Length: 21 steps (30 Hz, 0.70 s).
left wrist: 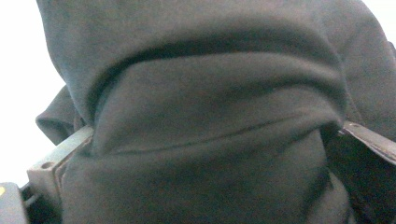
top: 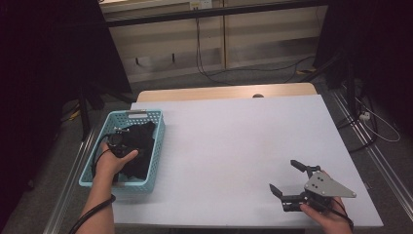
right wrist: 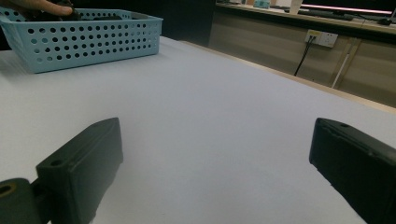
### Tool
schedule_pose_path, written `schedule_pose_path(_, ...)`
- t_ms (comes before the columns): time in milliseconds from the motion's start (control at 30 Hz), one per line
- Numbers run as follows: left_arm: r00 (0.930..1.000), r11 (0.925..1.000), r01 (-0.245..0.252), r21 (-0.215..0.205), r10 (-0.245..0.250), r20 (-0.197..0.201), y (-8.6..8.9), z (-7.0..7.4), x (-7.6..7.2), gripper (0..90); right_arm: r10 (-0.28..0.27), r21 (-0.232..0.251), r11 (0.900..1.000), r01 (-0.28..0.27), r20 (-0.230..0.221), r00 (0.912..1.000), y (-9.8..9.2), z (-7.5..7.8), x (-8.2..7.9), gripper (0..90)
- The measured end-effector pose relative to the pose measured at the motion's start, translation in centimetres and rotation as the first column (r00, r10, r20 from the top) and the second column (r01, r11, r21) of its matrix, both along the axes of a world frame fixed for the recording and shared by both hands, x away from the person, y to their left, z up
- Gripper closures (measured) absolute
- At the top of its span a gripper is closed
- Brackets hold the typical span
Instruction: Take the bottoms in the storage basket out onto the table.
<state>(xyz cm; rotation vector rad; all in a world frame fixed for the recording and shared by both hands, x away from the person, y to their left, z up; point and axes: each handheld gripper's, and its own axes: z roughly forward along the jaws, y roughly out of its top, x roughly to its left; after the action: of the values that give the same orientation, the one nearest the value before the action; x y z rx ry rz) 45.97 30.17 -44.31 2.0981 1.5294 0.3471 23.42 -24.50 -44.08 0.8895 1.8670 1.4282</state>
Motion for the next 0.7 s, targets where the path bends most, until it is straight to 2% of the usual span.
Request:
schedule_pose_path(100, 0.9999, 0.9988, 0.005, 0.050, -0.006, 0.009, -0.5, -0.2, -0.1, 0.6, 0.001, 0.000, 1.000, -0.001, 0.001, 1.0000, -0.1, 0.0, 0.0, 2.0)
schedule_pose_path(300, 0.9996, 0.9975, -0.020, 0.068, 0.022, -0.019, -0.8, 0.3, -0.1, 10.5, 0.008, -0.004, 1.000, -0.008, 0.005, 1.0000, 0.1, 0.1, 0.0, 2.0)
schedule_pose_path(333, 0.9995, 0.9973, -0.015, 0.072, 0.017, -0.028, -0.8, 0.4, -0.1, 16.6, 0.012, -0.001, 1.000, -0.012, 0.004, 0.9999, 0.1, 0.1, -0.1, 2.0)
schedule_pose_path(367, 0.9994, 0.9972, -0.006, 0.075, 0.008, -0.034, -0.8, 0.6, -0.1, 16.6, 0.012, -0.001, 1.000, -0.012, 0.004, 0.9999, 0.1, 0.1, -0.1, 2.0)
schedule_pose_path(400, 0.9992, 0.9973, 0.000, 0.073, 0.003, -0.039, -0.8, 0.8, -0.1, 29.3, 0.011, -0.004, 1.000, -0.011, 0.004, 0.9999, 0.2, 0.1, 0.0, 2.0)
schedule_pose_path(433, 0.9988, 0.9977, 0.011, 0.067, -0.008, -0.049, -0.9, 1.0, 0.0, 29.3, 0.011, -0.004, 1.000, -0.011, 0.004, 0.9999, 0.2, 0.1, 0.0, 2.0)
schedule_pose_path(500, 0.9980, 0.9985, 0.022, 0.051, -0.018, -0.061, -0.9, 1.3, 0.0, 50.2, 0.012, -0.003, 1.000, -0.012, 0.004, 0.9999, 0.2, 0.1, 0.0, 2.0)
schedule_pose_path(600, 0.9975, 0.9986, 0.020, 0.050, -0.017, -0.069, -1.1, 1.5, 0.0, 55.2, 0.013, -0.002, 1.000, -0.013, 0.002, 0.9999, 0.2, 0.1, 0.0, 2.0)
schedule_pose_path(667, 0.9972, 0.9991, 0.004, 0.041, -0.001, -0.075, -1.3, 1.6, 0.0, 62.9, 0.013, -0.003, 1.000, -0.013, 0.001, 0.9999, 0.2, 0.1, 0.0, 2.0)
schedule_pose_path(700, 0.9968, 0.9987, 0.010, 0.049, -0.006, -0.080, -1.4, 1.6, 0.1, 62.9, 0.013, -0.003, 1.000, -0.013, 0.001, 0.9999, 0.2, 0.1, 0.0, 2.0)
